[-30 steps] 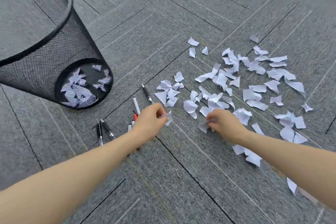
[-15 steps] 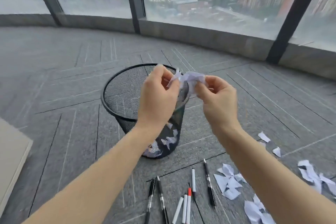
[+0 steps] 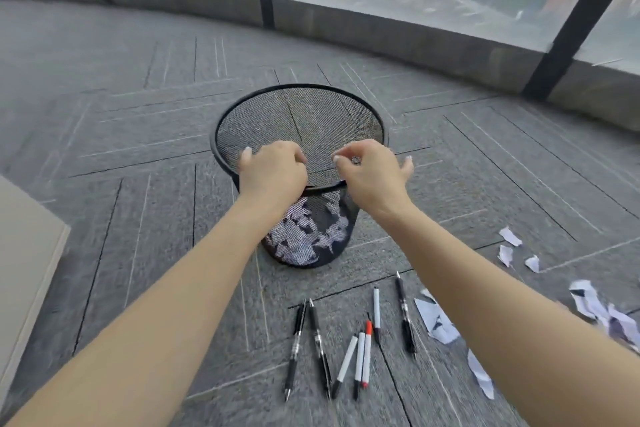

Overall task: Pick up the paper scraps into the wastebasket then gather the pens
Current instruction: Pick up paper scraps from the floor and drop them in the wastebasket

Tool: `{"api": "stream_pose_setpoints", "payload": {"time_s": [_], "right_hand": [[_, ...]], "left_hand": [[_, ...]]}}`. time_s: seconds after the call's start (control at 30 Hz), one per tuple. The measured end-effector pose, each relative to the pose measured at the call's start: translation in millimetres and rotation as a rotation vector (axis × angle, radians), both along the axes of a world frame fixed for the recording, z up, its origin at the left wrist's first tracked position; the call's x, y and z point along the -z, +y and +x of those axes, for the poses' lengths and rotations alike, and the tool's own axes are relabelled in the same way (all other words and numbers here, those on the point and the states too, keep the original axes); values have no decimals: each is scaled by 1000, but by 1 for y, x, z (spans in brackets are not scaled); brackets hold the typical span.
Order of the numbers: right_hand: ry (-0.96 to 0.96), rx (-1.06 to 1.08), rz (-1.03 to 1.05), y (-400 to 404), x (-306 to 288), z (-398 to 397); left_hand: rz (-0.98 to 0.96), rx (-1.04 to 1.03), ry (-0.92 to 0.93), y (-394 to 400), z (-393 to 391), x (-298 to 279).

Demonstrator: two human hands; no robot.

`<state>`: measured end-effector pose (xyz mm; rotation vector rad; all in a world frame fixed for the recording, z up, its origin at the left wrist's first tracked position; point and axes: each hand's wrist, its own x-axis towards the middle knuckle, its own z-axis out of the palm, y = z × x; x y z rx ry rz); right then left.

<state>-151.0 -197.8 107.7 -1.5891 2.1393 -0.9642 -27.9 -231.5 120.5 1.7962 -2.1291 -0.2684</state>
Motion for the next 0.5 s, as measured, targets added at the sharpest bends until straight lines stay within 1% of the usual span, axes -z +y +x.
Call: {"api": "stream_pose_setpoints", "payload": {"time_s": [0.07,0.13,0.17,0.23,0.3,0.33,0.43,0.5], "right_hand": [[22,-26,-6,4,-1,1],[44,-57,-20,11,1,-1],[67,-62,-50,18,4,-3],[86,-31,-177,36,13,-9],[44,54,-296,58,24,-23],[14,106,-323,69,30,-36],[-58,326,-290,105,57,-92],[-179,515,-211,135,78,-136]], "left_hand": [[-22,21,54,4,-2,1],[-96,55,98,8,-8,2],[-152,93,110,11,-12,4],[-283,194,134,18,-22,6],[-391,299,164,28,-36,7],[-418,346,181,35,-44,7],[-441,496,235,58,-71,15],[-419,608,209,73,-89,28]]}}
